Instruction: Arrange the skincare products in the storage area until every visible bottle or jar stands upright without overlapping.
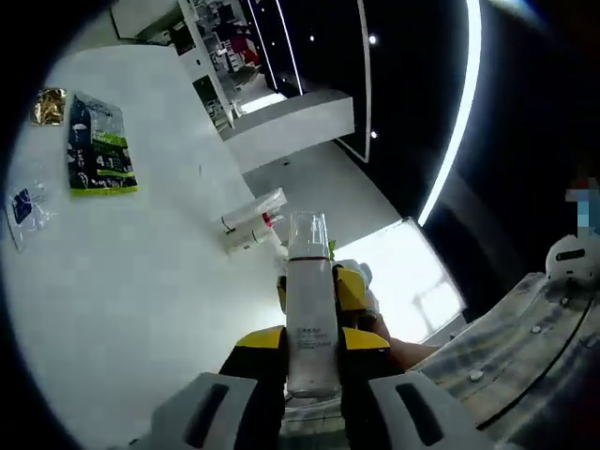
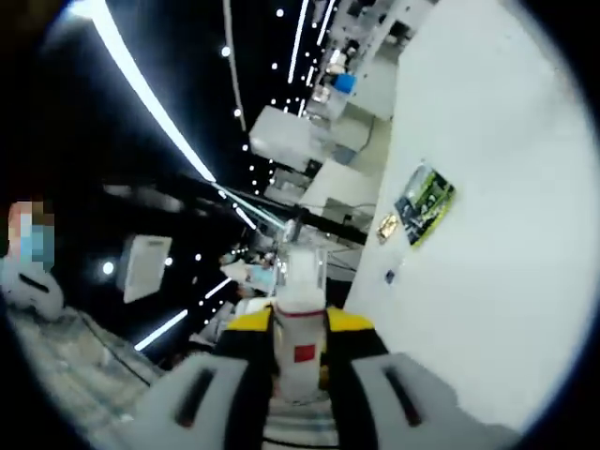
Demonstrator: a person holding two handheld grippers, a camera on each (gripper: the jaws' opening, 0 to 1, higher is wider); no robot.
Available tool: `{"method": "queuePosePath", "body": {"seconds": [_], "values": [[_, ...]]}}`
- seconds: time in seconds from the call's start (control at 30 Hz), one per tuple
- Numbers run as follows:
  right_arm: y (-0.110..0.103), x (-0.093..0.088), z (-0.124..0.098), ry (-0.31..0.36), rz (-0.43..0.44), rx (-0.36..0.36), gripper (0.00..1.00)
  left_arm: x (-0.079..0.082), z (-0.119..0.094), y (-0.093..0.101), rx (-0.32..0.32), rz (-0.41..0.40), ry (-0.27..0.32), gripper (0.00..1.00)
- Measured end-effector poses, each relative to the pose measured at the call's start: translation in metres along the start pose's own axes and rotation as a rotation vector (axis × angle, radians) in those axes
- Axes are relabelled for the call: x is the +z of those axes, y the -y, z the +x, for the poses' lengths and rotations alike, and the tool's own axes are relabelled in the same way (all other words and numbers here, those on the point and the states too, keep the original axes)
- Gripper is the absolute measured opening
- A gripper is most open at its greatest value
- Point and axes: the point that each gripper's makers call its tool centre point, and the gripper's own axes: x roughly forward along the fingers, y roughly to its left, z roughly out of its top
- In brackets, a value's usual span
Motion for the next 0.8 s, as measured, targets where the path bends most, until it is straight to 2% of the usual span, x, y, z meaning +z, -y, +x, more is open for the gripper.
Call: {"method": "queuePosePath", "body": {"seconds": [0.03, 0.07, 0.1, 0.2, 0.3, 0.43, 0.47, 0.5, 0.57, 0.6, 0.63, 0.67, 0.7, 0.77, 0.8], "values": [[0.001, 0.000, 0.000, -0.002, -0.005, -0.013, 0.19, -0.003, 0.000, -0.005, 0.033, 0.018, -0.029, 0.20], [0.002, -0.003, 0.002, -0.007, 0.032, -0.040, 0.19, -0.005, -0.001, -0.009, 0.058, 0.046, -0.055, 0.21], [0.007, -0.003, 0.003, -0.002, 0.021, -0.073, 0.18, -0.005, -0.001, -0.013, 0.085, 0.068, -0.063, 0.21], [0.022, 0.000, 0.003, 0.024, -0.005, -0.194, 0.17, 0.003, -0.004, -0.035, 0.262, 0.173, -0.071, 0.25], [0.028, 0.003, 0.003, 0.039, -0.033, -0.298, 0.17, 0.007, -0.005, -0.045, 0.388, 0.242, -0.105, 0.34], [0.032, 0.009, 0.004, 0.053, -0.098, -0.424, 0.17, 0.017, -0.005, -0.050, 0.518, 0.407, -0.154, 0.36], [0.030, 0.010, 0.006, 0.057, -0.104, -0.435, 0.17, 0.020, -0.004, -0.051, 0.546, 0.436, -0.158, 0.36], [0.027, 0.012, 0.010, 0.064, -0.104, -0.439, 0.17, 0.025, -0.003, -0.052, 0.577, 0.504, -0.161, 0.36], [0.023, 0.014, 0.015, 0.076, -0.099, -0.444, 0.17, 0.024, -0.002, -0.056, 0.626, 0.550, -0.197, 0.34], [0.021, 0.014, 0.018, 0.079, -0.095, -0.442, 0.17, 0.024, -0.002, -0.058, 0.638, 0.576, -0.218, 0.25], [0.019, 0.014, 0.021, 0.080, -0.089, -0.442, 0.18, 0.026, -0.003, -0.059, 0.658, 0.639, -0.237, 0.23], [0.016, 0.015, 0.025, 0.083, -0.104, -0.436, 0.18, 0.029, -0.003, -0.061, 0.677, 0.634, -0.221, 0.23], [0.016, 0.014, 0.026, 0.055, -0.156, -0.447, 0.18, 0.028, -0.005, -0.060, 0.670, 0.604, -0.223, 0.23], [0.012, 0.017, 0.029, 0.065, -0.122, -0.413, 0.19, 0.032, -0.005, -0.052, 0.602, 0.541, -0.156, 0.22], [0.008, 0.014, 0.032, 0.044, -0.096, -0.378, 0.19, 0.031, -0.007, -0.049, 0.566, 0.493, -0.140, 0.22]]}}
